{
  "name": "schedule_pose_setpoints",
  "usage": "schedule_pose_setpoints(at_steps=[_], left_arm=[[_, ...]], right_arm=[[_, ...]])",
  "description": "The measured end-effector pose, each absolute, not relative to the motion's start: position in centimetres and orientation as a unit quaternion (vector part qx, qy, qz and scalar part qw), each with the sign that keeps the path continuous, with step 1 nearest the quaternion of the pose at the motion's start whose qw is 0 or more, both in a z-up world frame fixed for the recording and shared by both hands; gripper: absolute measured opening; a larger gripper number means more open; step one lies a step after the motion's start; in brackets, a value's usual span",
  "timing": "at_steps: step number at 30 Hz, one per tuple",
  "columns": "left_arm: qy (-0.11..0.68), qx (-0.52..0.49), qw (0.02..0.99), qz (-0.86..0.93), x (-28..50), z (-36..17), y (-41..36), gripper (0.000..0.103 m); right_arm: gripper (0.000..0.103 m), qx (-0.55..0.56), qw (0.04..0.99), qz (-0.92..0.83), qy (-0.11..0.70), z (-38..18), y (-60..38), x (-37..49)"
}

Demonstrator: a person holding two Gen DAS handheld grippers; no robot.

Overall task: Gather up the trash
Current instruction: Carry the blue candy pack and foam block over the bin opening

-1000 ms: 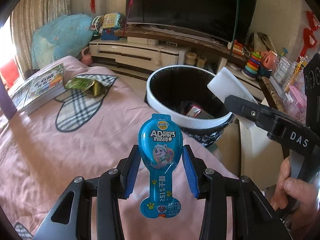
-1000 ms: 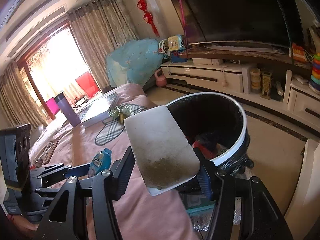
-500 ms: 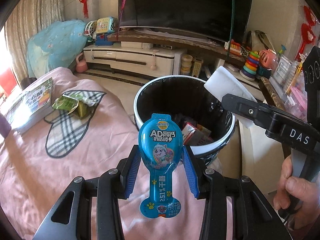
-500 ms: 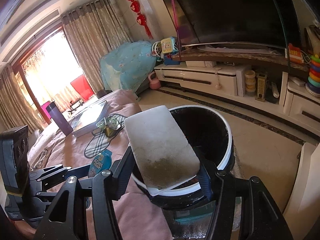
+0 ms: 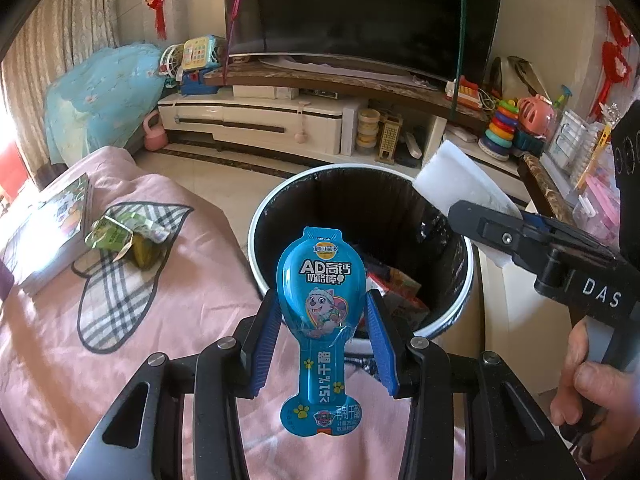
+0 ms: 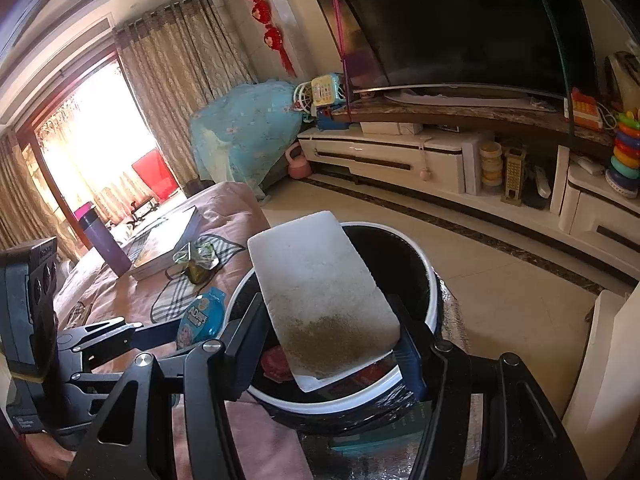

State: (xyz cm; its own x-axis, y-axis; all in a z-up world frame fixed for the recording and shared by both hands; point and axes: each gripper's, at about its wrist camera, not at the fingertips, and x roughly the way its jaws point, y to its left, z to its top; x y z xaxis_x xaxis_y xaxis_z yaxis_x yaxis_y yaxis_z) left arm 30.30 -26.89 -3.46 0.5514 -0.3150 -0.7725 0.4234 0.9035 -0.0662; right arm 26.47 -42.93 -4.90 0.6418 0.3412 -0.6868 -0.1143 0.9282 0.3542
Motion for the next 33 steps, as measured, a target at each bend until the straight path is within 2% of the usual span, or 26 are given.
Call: schedule_pose_setpoints(at_steps=[33], left_arm=[[0.453, 0.063, 0.864, -0.211, 35.1, -4.8, -28.8, 0.041]], right_arm=[[0.061, 0.121, 0.875, 0.135, 0.45, -6.4, -43.2, 30.0]])
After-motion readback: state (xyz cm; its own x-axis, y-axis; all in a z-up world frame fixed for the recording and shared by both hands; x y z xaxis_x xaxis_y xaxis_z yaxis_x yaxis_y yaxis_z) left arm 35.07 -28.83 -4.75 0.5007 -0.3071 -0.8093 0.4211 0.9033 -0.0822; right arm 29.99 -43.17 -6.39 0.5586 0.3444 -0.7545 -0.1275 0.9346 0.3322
